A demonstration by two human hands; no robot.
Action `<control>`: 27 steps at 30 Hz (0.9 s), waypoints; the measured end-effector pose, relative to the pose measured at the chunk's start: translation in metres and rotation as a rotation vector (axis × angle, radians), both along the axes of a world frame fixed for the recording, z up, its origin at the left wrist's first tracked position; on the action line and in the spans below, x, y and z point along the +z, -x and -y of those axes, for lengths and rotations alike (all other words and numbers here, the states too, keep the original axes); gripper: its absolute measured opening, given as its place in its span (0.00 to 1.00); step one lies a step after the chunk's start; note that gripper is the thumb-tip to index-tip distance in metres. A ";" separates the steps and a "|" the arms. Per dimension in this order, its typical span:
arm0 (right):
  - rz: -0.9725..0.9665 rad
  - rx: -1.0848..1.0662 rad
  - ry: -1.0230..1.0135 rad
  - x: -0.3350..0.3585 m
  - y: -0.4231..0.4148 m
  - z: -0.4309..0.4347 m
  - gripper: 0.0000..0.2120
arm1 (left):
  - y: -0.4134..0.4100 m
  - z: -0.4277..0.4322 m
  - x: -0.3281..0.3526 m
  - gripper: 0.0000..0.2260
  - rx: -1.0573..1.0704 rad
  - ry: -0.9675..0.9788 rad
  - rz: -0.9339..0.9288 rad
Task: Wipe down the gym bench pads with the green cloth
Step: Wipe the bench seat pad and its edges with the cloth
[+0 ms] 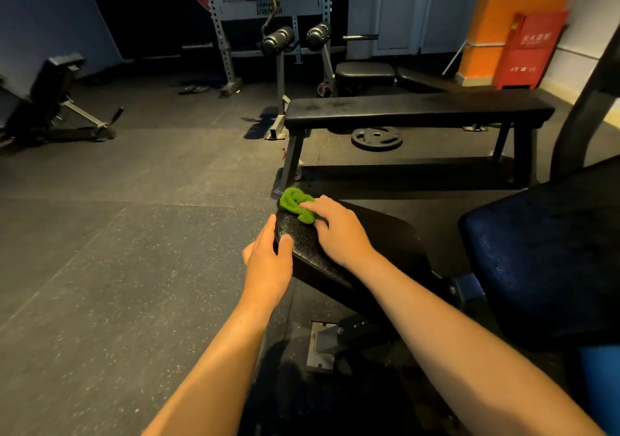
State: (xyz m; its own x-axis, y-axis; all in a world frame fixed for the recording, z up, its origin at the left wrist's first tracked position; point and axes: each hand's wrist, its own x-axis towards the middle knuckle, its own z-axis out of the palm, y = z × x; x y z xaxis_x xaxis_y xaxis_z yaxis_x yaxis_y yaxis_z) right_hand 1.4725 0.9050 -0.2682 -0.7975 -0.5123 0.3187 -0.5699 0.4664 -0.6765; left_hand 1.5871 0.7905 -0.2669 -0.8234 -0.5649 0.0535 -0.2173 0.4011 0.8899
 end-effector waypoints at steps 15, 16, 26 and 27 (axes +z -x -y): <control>-0.067 0.021 0.029 0.005 -0.038 0.000 0.18 | 0.003 0.006 -0.002 0.23 -0.025 -0.101 -0.084; -0.087 0.045 0.024 0.002 -0.044 -0.002 0.18 | 0.004 0.007 -0.004 0.22 -0.033 -0.092 -0.083; 0.211 -0.190 0.000 0.011 0.048 0.006 0.23 | 0.004 0.012 -0.009 0.23 -0.038 -0.088 -0.057; 0.228 -0.214 -0.022 0.011 0.051 0.006 0.24 | 0.004 0.013 -0.009 0.23 -0.039 -0.083 -0.056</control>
State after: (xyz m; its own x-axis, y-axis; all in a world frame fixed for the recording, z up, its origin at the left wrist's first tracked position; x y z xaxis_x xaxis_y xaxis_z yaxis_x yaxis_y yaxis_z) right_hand 1.4212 0.8990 -0.2571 -0.9377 -0.3297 0.1097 -0.2917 0.5757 -0.7638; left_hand 1.5831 0.7779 -0.2759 -0.8420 -0.5368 0.0543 -0.1519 0.3323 0.9309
